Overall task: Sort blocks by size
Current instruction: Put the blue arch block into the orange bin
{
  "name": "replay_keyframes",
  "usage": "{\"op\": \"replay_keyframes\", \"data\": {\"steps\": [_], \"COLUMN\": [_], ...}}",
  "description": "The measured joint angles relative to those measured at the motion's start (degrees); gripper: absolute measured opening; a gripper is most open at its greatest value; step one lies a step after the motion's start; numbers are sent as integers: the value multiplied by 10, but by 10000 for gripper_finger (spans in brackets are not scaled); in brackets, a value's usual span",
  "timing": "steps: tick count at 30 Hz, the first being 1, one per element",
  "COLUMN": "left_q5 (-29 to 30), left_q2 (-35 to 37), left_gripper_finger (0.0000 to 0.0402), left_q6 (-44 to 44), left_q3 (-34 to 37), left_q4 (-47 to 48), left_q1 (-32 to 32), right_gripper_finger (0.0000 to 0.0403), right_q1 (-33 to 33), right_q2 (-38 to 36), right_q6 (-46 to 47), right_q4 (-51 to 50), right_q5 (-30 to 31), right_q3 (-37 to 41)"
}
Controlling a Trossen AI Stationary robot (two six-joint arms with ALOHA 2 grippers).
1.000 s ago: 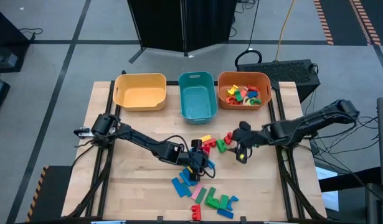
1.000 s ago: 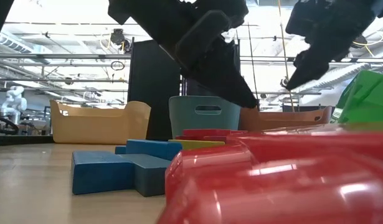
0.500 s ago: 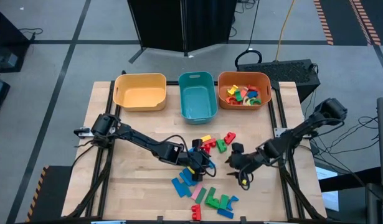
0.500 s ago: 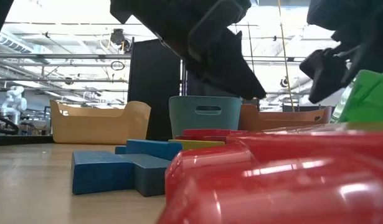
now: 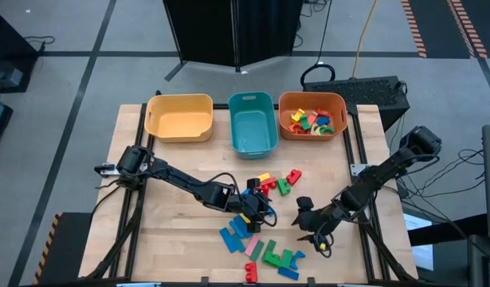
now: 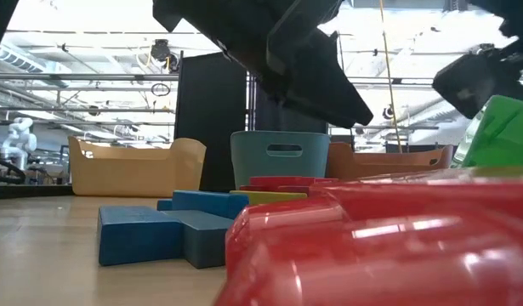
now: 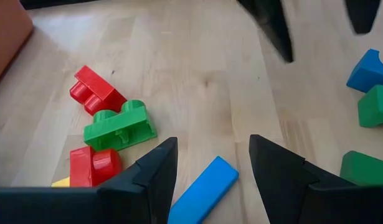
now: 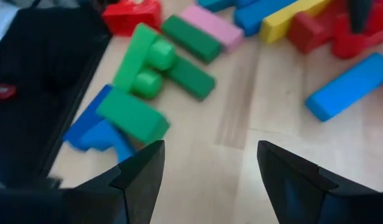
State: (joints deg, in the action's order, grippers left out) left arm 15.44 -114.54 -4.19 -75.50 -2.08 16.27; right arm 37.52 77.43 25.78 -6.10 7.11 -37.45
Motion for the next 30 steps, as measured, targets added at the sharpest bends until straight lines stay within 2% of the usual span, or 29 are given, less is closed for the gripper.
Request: {"op": "replay_keyframes", "data": {"steps": [10,16,26,30], "left_q5": [-2,-2,0,1], "left_q2": [0,0,0,0], "left_gripper_finger": [192,192,192,192], "left_q6": [0,0,0,0], "left_q3": [0,0,0,0], "left_q4": [0,0,0,0], "left_q1": [0,0,0,0], "right_gripper_finger": [242,242,241,229], "right_q1": [29,33,40,40], "right_q2": [60,106,140,170], "right_q6": [-31,-23,-24,-9], "right_q4": [16,73,120,136], "right_q5": [-1,-73,-85,-93], "right_q3": [0,0,-1,-2]}}
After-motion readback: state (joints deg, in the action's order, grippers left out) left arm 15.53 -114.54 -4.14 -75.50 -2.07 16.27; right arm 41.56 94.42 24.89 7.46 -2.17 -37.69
